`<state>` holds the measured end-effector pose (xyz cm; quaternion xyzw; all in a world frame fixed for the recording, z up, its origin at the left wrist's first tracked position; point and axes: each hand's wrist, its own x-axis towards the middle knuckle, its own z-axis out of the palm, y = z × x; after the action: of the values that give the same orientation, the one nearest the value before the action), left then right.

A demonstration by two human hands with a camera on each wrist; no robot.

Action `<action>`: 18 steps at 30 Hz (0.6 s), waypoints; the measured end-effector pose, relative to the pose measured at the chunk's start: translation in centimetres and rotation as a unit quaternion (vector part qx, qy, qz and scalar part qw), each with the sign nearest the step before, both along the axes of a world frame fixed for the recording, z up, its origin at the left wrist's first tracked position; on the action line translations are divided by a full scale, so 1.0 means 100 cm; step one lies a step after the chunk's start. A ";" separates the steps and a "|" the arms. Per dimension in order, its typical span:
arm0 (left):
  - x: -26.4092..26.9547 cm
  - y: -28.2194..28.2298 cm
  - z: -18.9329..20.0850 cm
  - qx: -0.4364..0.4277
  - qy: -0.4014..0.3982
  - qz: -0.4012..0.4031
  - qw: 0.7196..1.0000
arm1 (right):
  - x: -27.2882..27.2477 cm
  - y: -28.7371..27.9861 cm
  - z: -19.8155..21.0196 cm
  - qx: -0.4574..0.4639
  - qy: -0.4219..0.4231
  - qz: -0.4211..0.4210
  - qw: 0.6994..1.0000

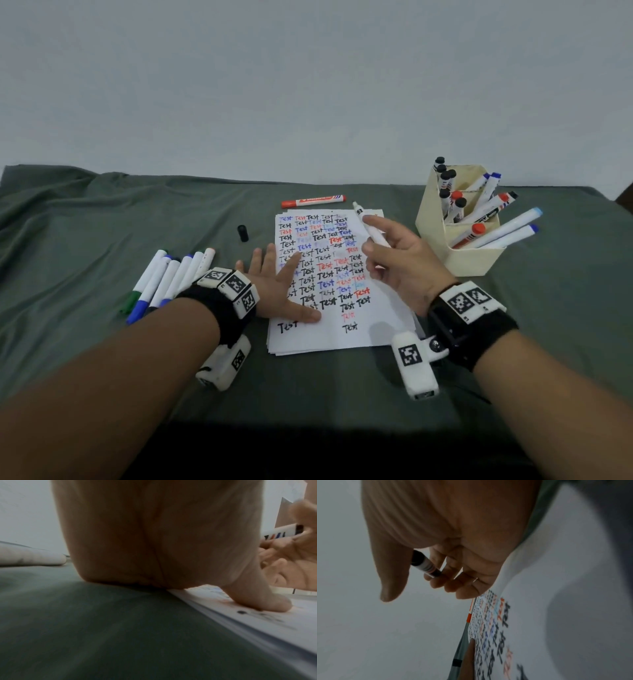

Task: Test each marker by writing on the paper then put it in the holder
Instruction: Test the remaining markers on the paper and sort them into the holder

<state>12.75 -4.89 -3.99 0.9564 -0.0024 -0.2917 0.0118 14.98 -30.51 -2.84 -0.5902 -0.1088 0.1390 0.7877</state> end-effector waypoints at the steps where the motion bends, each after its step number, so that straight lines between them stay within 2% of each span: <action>1: -0.001 0.000 0.000 0.001 0.002 0.000 1.000 | -0.004 -0.003 -0.007 0.039 0.020 0.012 0.999; 4: -0.002 0.000 0.002 0.005 0.001 -0.001 1.000 | -0.013 -0.009 -0.025 0.097 0.051 0.020 0.994; 8: -0.001 -0.001 0.003 0.006 0.006 0.001 1.000 | -0.018 -0.014 -0.036 0.126 0.073 -0.029 0.989; 13: -0.001 -0.001 0.004 0.002 0.009 0.001 1.000 | -0.022 -0.010 -0.036 0.085 0.060 -0.054 0.993; 18: -0.002 -0.001 0.002 0.005 0.006 0.002 1.000 | -0.021 -0.006 -0.035 0.089 0.079 -0.096 0.988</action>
<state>12.56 -5.03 -3.81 0.9548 0.0007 -0.2970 0.0080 12.92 -31.12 -6.36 -0.5129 -0.0009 0.0986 0.8528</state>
